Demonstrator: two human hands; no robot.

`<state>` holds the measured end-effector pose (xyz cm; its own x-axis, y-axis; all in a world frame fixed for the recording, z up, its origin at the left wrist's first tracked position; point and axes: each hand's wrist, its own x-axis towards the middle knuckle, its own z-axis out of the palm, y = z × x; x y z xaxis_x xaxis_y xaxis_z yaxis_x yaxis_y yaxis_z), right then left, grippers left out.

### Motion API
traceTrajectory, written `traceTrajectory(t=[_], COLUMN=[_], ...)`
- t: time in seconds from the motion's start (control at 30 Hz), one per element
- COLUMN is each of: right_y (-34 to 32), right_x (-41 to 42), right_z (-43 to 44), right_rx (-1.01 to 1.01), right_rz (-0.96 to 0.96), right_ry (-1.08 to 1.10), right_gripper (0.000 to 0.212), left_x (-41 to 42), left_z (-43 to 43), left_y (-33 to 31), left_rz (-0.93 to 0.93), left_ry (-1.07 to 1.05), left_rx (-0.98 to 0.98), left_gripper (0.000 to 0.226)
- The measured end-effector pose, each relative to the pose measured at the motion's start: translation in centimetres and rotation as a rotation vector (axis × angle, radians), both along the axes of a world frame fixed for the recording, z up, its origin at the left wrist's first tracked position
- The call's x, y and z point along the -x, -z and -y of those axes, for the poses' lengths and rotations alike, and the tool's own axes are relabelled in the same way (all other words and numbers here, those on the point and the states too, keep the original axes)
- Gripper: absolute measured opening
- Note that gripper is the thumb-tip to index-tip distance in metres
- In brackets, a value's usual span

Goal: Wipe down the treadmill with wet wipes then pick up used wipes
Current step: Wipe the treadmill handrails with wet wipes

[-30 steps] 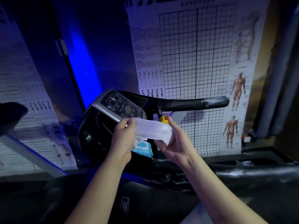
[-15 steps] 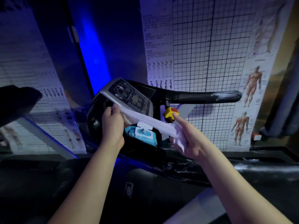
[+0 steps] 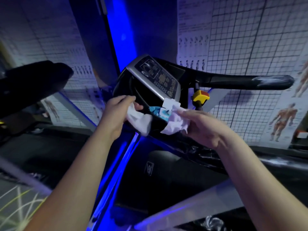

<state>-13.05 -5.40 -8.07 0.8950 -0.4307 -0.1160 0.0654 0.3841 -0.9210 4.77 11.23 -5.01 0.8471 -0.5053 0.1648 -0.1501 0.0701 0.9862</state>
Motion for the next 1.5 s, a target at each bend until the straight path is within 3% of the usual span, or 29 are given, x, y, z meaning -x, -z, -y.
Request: traceTrajectory(t=[0.1, 0.23, 0.3, 0.43, 0.63, 0.77, 0.93, 1.0, 1.07, 1.1, 1.17, 1.27, 1.33, 1.4, 1.5], right_y=[1.5, 3.0, 3.3, 3.6, 4.1, 5.1, 5.8, 6.4, 6.3, 5.9, 5.0, 3.4, 3.8, 6.1, 9.2], right_x=[-0.6, -1.5, -2.3, -4.4, -6.8, -6.7, -5.8, -5.5, -5.5, -5.5, -5.1, -6.1, -8.8, -11.9, -14.6], right_z=[-1.0, -2.8, -4.0, -5.7, -7.6, -7.6, -8.8, -9.0, -8.9, -8.8, -8.2, -7.5, -7.2, -7.3, -8.1], right_rx=[0.105, 0.191, 0.222, 0.313, 0.391, 0.327, 0.002, -0.053, -0.025, 0.039, 0.357, 0.954, 1.19, 1.39, 1.565], right_rz=[-0.022, -0.042, -0.05, -0.063, -0.036, -0.032, -0.088, -0.097, -0.056, -0.029, -0.043, -0.22, -0.314, -0.437, -0.438], right_ry=[0.122, 0.229, 0.265, 0.415, 0.444, 0.426, 0.158, 0.183, 0.367, 0.538, 0.989, 1.398, 1.324, 1.092, 0.943], right_gripper=[0.019, 0.023, 0.026, 0.025, 0.021, 0.033, 0.046, 0.049, 0.064, 0.062, 0.037, 0.045, 0.031, 0.012, 0.036], left_x=[0.1, -0.7, -1.2, -3.1, -5.9, -7.4, -9.0, -9.6, -10.4, -10.7, -11.3, -11.7, -11.9, -12.7, -14.5], left_z=[-1.0, -1.3, -1.3, -1.2, -0.7, -0.5, -0.1, -0.2, 0.0, 0.3, 1.3, 3.4, 5.4, 7.3, 8.2], left_y=[1.4, 4.0, 4.9, 6.1, 6.3, 6.0, 5.6, 5.3, 4.8, 4.5, 3.7, 2.9, 3.0, 3.3, 3.7], left_rz=[0.109, 0.303, 0.306, 0.352, 0.402, 0.453, 0.535, 0.541, 0.587, 0.618, 0.716, 0.88, 1.021, 1.274, 1.56], left_ry=[0.053, 0.234, 0.333, 0.46, 0.667, 0.744, 0.902, 0.919, 0.828, 0.737, 0.537, 0.459, 0.417, 0.261, 0.155], left_rx=[-0.056, -0.253, -0.297, -0.316, -0.33, -0.327, -0.372, -0.367, -0.329, -0.294, -0.225, -0.14, -0.169, -0.187, -0.323], left_gripper=[0.037, 0.029, 0.02, 0.038, 0.019, 0.021, 0.022, 0.025, 0.03, 0.032, 0.031, 0.016, 0.008, 0.013, 0.036])
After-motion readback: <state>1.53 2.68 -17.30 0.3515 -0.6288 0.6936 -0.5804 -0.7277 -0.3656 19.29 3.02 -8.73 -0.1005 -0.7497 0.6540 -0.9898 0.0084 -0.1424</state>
